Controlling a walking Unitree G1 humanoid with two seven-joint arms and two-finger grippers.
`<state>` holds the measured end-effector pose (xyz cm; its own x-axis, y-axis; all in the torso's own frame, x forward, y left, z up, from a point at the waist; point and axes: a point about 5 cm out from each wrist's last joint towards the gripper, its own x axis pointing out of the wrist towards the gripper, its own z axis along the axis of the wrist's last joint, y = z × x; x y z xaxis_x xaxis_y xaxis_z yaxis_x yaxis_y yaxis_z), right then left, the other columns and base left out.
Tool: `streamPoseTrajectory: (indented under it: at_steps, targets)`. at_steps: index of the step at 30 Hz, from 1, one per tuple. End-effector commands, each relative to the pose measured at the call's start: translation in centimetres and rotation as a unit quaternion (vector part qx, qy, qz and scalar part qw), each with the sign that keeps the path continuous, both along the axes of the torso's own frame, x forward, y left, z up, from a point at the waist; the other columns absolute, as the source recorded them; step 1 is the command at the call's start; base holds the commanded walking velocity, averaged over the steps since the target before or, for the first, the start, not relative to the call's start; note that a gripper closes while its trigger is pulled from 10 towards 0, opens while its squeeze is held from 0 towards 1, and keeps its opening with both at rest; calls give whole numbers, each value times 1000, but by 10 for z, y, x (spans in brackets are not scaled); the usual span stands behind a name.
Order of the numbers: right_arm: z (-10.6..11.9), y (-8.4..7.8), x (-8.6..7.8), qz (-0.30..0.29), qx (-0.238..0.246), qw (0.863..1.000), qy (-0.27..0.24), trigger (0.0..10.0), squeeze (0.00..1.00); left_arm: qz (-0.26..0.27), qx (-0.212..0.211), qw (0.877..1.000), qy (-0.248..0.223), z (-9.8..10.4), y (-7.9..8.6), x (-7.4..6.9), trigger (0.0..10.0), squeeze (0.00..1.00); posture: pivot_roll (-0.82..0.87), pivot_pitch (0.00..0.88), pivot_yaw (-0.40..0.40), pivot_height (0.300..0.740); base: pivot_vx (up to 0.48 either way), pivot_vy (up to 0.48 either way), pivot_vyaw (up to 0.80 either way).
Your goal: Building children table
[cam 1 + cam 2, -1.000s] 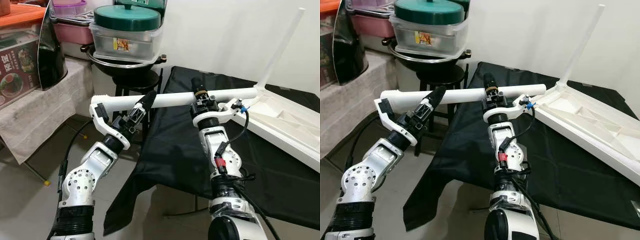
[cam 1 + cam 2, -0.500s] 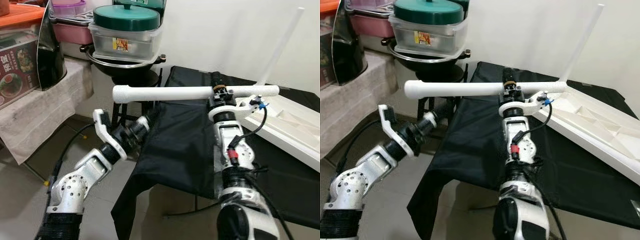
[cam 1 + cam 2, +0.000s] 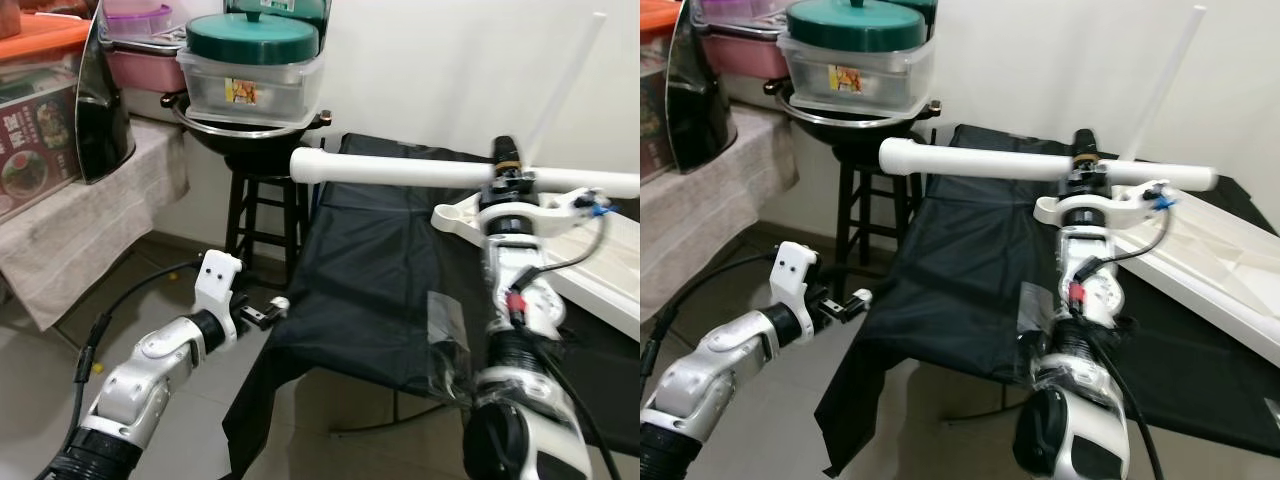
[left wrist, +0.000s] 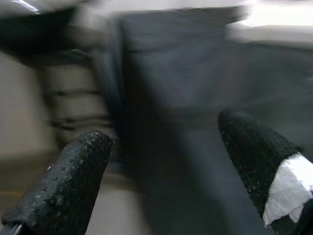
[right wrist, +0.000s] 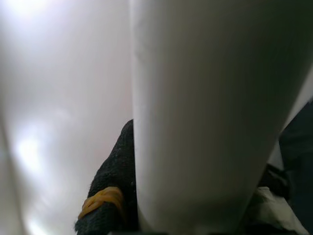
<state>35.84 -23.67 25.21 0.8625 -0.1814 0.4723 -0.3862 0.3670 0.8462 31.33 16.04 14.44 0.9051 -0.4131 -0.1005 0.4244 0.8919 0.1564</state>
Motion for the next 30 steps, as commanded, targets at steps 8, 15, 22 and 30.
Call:
streamPoseTrajectory:
  at_steps: [8, 15, 22, 30]
  targets:
    - [12, 26, -33, -6, -199, 980, -3, 0, 0, 5, -17, 997, -73, 19, -3, -6, 10000, 0, 47, 0, -62, 740, 0, 0, 0]
    - [26, 43, -50, -20, -292, 956, -32, 0, 0, 6, -15, 996, -91, 19, -6, -7, 10000, 0, 33, 0, -52, 740, 0, 0, 0]
    - [47, 75, -70, -23, -475, 877, -75, 0, 0, 6, 2, 994, -113, 17, -13, -5, 10000, 0, 24, 0, -48, 740, 0, 0, 0]
    - [33, 76, -63, -8, -554, 832, -23, 0, 0, 8, -2, 993, -115, 17, -16, -3, 10000, 0, 26, 0, -51, 740, 0, 0, 0]
